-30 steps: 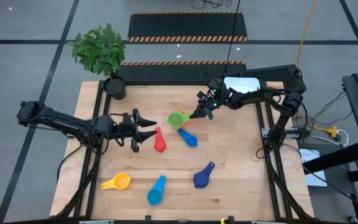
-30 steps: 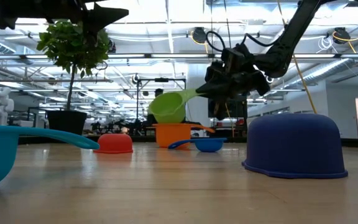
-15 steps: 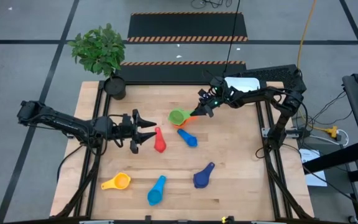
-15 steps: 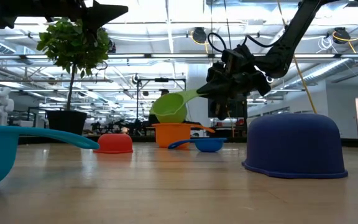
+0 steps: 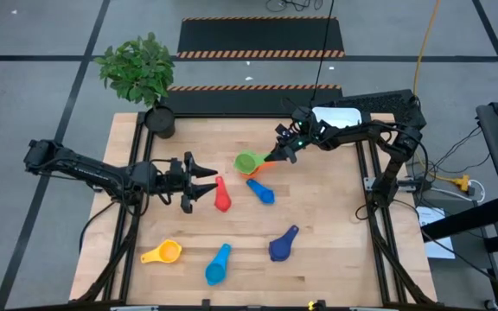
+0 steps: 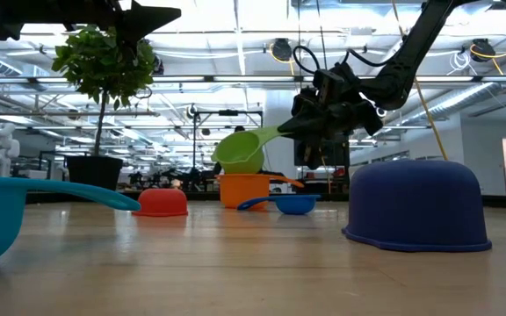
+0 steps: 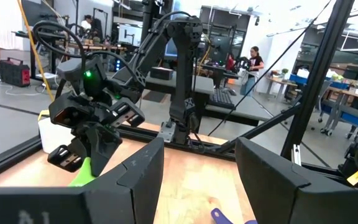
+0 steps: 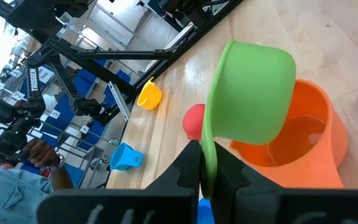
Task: Nest measuring cups in basket
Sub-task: Stack the green measuring cup into the orange measuring cup
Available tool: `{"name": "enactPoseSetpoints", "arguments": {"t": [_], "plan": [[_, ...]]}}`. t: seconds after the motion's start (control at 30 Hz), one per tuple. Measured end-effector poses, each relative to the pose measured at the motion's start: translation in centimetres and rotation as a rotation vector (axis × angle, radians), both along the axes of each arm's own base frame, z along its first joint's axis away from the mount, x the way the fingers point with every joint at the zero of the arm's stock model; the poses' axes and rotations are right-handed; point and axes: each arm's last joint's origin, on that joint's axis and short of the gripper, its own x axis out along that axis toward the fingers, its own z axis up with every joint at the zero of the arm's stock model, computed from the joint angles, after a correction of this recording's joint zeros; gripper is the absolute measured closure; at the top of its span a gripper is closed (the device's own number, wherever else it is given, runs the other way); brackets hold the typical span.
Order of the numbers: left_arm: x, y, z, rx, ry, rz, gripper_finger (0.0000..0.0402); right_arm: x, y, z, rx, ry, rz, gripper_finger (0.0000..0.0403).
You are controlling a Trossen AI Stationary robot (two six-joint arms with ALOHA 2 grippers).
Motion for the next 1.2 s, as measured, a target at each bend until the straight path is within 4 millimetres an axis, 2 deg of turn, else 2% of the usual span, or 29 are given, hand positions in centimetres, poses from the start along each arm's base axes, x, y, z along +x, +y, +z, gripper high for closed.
{"name": "enactPoseSetpoints", "arguments": {"t": [0.6, 0.77, 1.2], "plan": [[0.01, 0.00, -0.04, -0.001, 0.004, -0.001, 0.0199, -0.15, 0.03, -0.52, -0.017, 0.049, -0.037, 0.0392], [0.01, 0.00, -0.04, -0.001, 0.004, -0.001, 0.0199, -0.22, 0.08, -0.69, -0.017, 0.063, -0.034, 0.0362], [0.02, 0.00, -0.21, 0.002, 0.021, -0.001, 0.0199, -0.62, -0.39, -0.95, -0.013, 0.096, -0.073, 0.0251]]}}
